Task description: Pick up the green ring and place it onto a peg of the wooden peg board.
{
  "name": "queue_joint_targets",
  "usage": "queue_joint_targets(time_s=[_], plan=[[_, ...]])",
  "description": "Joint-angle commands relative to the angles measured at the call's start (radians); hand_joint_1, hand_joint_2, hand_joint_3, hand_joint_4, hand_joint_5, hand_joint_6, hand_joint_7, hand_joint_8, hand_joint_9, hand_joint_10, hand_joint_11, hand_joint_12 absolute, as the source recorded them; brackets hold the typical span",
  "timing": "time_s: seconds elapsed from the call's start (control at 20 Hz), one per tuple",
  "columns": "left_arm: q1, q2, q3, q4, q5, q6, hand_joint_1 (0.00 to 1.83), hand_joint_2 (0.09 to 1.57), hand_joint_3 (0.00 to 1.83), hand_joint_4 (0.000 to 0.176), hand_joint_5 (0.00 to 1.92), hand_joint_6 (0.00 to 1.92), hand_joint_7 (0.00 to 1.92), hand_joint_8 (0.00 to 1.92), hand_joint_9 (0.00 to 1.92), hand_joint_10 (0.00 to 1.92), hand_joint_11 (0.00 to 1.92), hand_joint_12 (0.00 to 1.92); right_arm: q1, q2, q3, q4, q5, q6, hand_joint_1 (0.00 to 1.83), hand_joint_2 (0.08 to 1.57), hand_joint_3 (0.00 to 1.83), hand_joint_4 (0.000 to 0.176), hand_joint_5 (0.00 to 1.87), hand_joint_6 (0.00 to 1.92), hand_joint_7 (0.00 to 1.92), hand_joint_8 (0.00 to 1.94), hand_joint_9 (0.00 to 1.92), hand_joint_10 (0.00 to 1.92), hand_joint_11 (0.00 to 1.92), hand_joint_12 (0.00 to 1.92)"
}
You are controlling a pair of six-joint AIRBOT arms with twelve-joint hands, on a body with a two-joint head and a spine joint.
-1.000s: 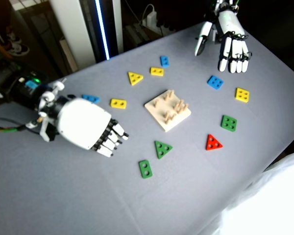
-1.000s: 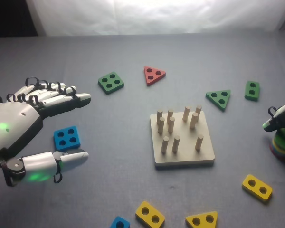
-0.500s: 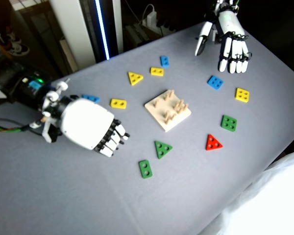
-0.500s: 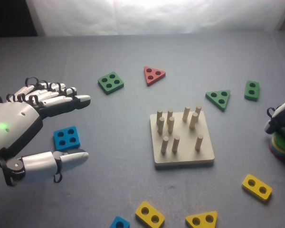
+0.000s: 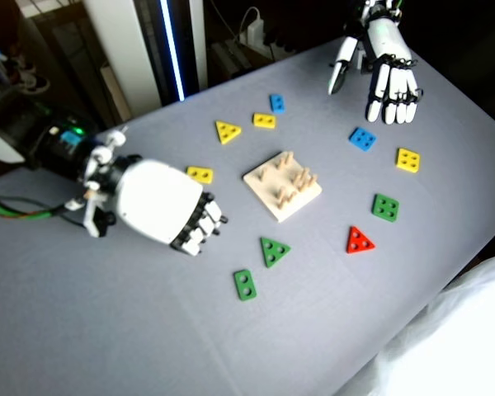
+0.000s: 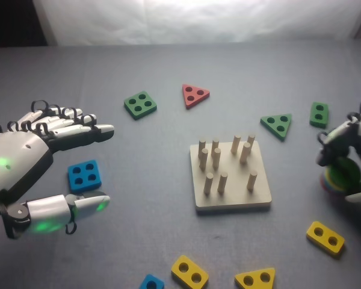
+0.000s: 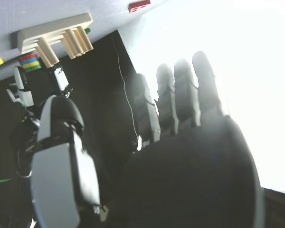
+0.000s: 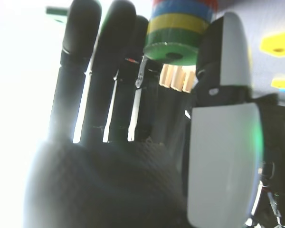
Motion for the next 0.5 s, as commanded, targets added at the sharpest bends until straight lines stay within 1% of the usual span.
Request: queue_joint_targets(time_s=[0.0, 0.05, 0.1, 0.15, 0.2, 0.25, 0.3, 0.35, 0.4, 0.45], plan=[[-0.007, -0.004, -0.001, 0.012, -0.131, -0.008, 0.71, 1.04, 0.0, 0.08, 0.51, 0.0, 0.34, 0.0, 0.22, 0.0, 0.0, 0.42, 0.017, 0.006, -0.009, -0.008, 0.147, 0.003, 1.3, 1.02, 0.0, 0.0, 1.15, 0.72, 1.3, 0.34, 1.25, 0.71, 1.12, 1.21], [-0.004, -0.004, -0.003, 0.01, -0.134, -0.009, 0.71, 1.04, 0.0, 0.084, 0.51, 0.0, 0.34, 0.0, 0.22, 0.0, 0.0, 0.42, 0.033, 0.012, -0.023, -0.035, 0.169, 0.008, 1.27, 1.01, 0.0, 0.01, 1.18, 0.71, 1.33, 0.31, 1.31, 0.53, 1.13, 1.18], [-0.001, -0.004, -0.003, 0.008, -0.136, -0.01, 0.69, 1.05, 0.0, 0.083, 0.5, 0.0, 0.33, 0.0, 0.21, 0.0, 0.0, 0.38, 0.045, 0.013, -0.029, -0.064, 0.189, 0.029, 1.27, 1.01, 0.0, 0.021, 1.19, 0.65, 1.33, 0.36, 1.35, 0.41, 1.15, 1.11], [0.004, -0.004, -0.003, 0.006, -0.139, -0.01, 0.66, 1.05, 0.0, 0.084, 0.5, 0.0, 0.33, 0.0, 0.21, 0.0, 0.0, 0.4, 0.055, 0.013, -0.03, -0.096, 0.216, 0.068, 1.28, 1.0, 0.0, 0.001, 1.24, 0.5, 1.32, 0.46, 1.39, 0.37, 1.17, 1.15], [0.006, -0.004, -0.003, 0.005, -0.139, -0.011, 0.66, 1.05, 0.0, 0.087, 0.5, 0.0, 0.34, 0.0, 0.22, 0.01, 0.0, 0.41, 0.069, 0.012, -0.03, -0.126, 0.239, 0.102, 1.28, 1.0, 0.0, 0.0, 1.26, 0.43, 1.31, 0.51, 1.4, 0.37, 1.15, 1.15], [0.006, -0.003, -0.004, 0.005, -0.14, -0.011, 0.68, 1.05, 0.0, 0.081, 0.51, 0.0, 0.35, 0.0, 0.23, 0.0, 0.0, 0.44, 0.087, 0.011, -0.034, -0.154, 0.252, 0.119, 1.28, 1.0, 0.0, 0.0, 1.25, 0.43, 1.29, 0.56, 1.4, 0.35, 1.12, 1.16], [0.006, -0.003, -0.004, 0.005, -0.141, -0.011, 0.68, 1.05, 0.0, 0.079, 0.51, 0.0, 0.34, 0.0, 0.23, 0.0, 0.0, 0.44, 0.098, 0.01, -0.037, -0.172, 0.256, 0.123, 1.28, 1.01, 0.0, 0.0, 1.27, 0.35, 1.24, 0.69, 1.37, 0.45, 1.12, 1.24], [0.006, -0.003, -0.004, 0.005, -0.142, -0.011, 0.67, 1.05, 0.0, 0.078, 0.51, 0.0, 0.35, 0.0, 0.23, 0.0, 0.0, 0.44, 0.112, 0.006, -0.039, -0.191, 0.259, 0.126, 1.28, 1.01, 0.0, 0.0, 1.29, 0.31, 1.24, 0.7, 1.36, 0.54, 1.14, 1.28], [0.006, -0.003, -0.004, 0.005, -0.142, -0.011, 0.64, 1.05, 0.0, 0.084, 0.5, 0.0, 0.34, 0.0, 0.22, 0.0, 0.0, 0.44, 0.13, -0.001, -0.04, -0.215, 0.261, 0.132, 1.28, 1.01, 0.0, 0.0, 1.28, 0.33, 1.23, 0.7, 1.31, 0.75, 1.16, 1.39], [0.006, -0.002, -0.003, 0.005, -0.142, -0.011, 0.62, 1.05, 0.0, 0.095, 0.5, 0.0, 0.34, 0.0, 0.22, 0.0, 0.0, 0.44, 0.142, -0.008, -0.039, -0.23, 0.26, 0.133, 1.29, 1.02, 0.0, 0.0, 1.3, 0.23, 1.19, 0.85, 1.25, 1.0, 1.15, 1.5]])
